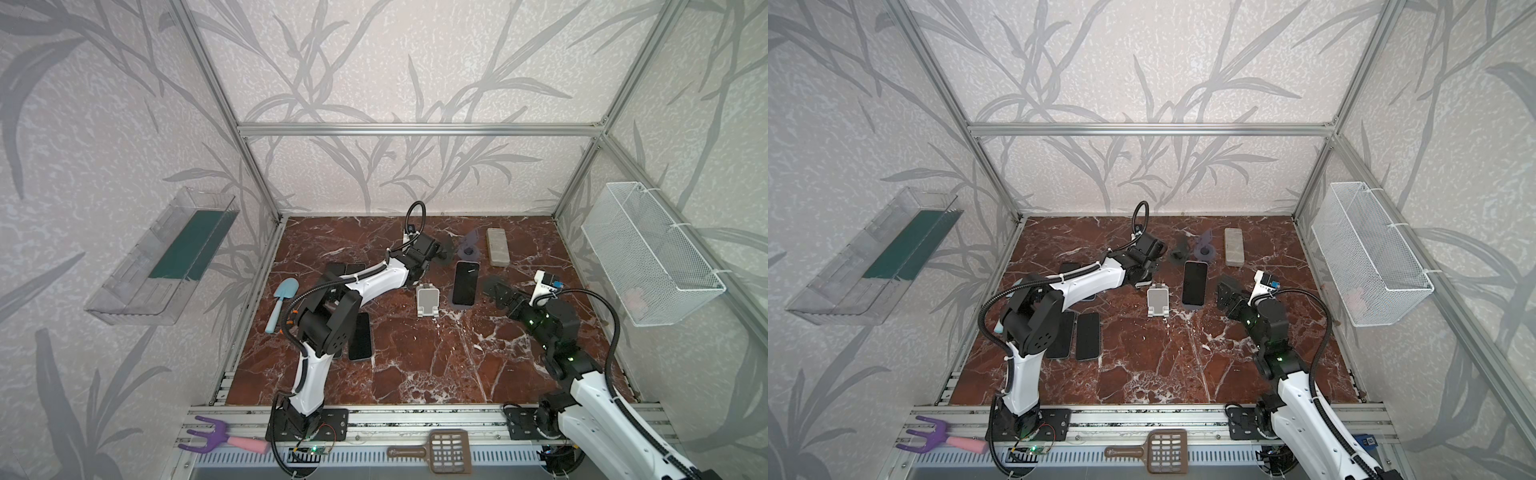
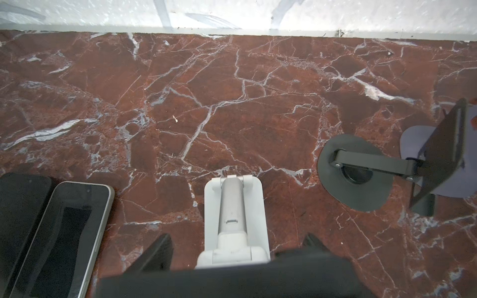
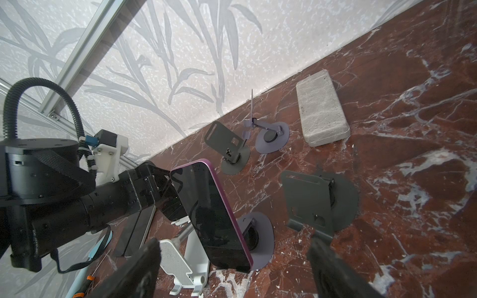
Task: Remove the phone from the phone stand
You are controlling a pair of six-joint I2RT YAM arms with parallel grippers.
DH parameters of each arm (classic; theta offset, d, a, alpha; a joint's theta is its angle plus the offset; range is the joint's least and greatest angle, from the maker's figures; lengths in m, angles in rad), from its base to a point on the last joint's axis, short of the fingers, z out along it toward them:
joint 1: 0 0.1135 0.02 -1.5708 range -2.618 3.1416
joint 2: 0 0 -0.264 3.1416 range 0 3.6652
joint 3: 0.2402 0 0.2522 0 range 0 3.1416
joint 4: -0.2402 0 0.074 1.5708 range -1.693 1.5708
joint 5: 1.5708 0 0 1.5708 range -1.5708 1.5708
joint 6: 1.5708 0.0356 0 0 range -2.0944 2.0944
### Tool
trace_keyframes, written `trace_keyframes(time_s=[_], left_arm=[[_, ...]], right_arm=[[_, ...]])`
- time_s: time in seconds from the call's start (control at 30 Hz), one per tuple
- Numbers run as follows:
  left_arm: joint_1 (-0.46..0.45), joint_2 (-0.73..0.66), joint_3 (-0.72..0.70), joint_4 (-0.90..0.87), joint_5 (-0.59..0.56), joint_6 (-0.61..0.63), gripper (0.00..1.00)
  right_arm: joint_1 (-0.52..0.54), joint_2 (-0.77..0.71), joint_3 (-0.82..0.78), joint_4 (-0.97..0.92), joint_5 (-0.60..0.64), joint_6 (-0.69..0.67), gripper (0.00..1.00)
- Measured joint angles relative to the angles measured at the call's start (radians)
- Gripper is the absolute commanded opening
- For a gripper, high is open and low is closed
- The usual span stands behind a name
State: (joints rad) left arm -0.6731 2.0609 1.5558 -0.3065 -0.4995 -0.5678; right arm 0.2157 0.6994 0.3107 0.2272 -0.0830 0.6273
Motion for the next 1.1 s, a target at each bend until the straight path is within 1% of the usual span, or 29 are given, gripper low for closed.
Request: trace_keyframes(time_s=[0.1, 0.17, 0.27, 0.33, 0.57, 0.73, 0.9, 1.1], left_arm=[[0.001, 0.011, 0.0, -0.001, -0.001, 0.0, 0.79], [0.001, 0.015, 0.0, -0.001, -0.001, 0.001, 0.75], [0.001, 0.015, 0.003, 0.002, -0.001, 0.0, 0.64], [0.001, 0.015, 0.005, 0.002, -0.001, 0.008, 0.61], [0.001, 0.009, 0.001, 0.001, 0.005, 0.028, 0.61], [0.0, -0.022, -0.009, -0.008, 0.027, 0.06, 0.61], [-0.007, -0.104, -0.014, -0.021, 0.061, 0.1, 0.61], [-0.005, -0.266, -0.041, -0.033, 0.068, 0.158, 0.63]], right_arm=[[0.0, 0.0, 0.0, 0.0, 0.0, 0.0, 0.89], [0.0, 0.0, 0.0, 0.0, 0.0, 0.0, 0.89], [0.0, 0.0, 0.0, 0.0, 0.0, 0.0, 0.89], [0.0, 0.0, 0.0, 0.0, 0.0, 0.0, 0.89], [0.0, 0.0, 0.0, 0.0, -0.003, 0.0, 0.89], [0.0, 0.0, 0.0, 0.0, -0.004, 0.0, 0.89], [0.0, 0.0, 0.0, 0.0, -0.005, 0.0, 0.89], [0.0, -0.001, 0.0, 0.0, -0.005, 0.0, 0.89]])
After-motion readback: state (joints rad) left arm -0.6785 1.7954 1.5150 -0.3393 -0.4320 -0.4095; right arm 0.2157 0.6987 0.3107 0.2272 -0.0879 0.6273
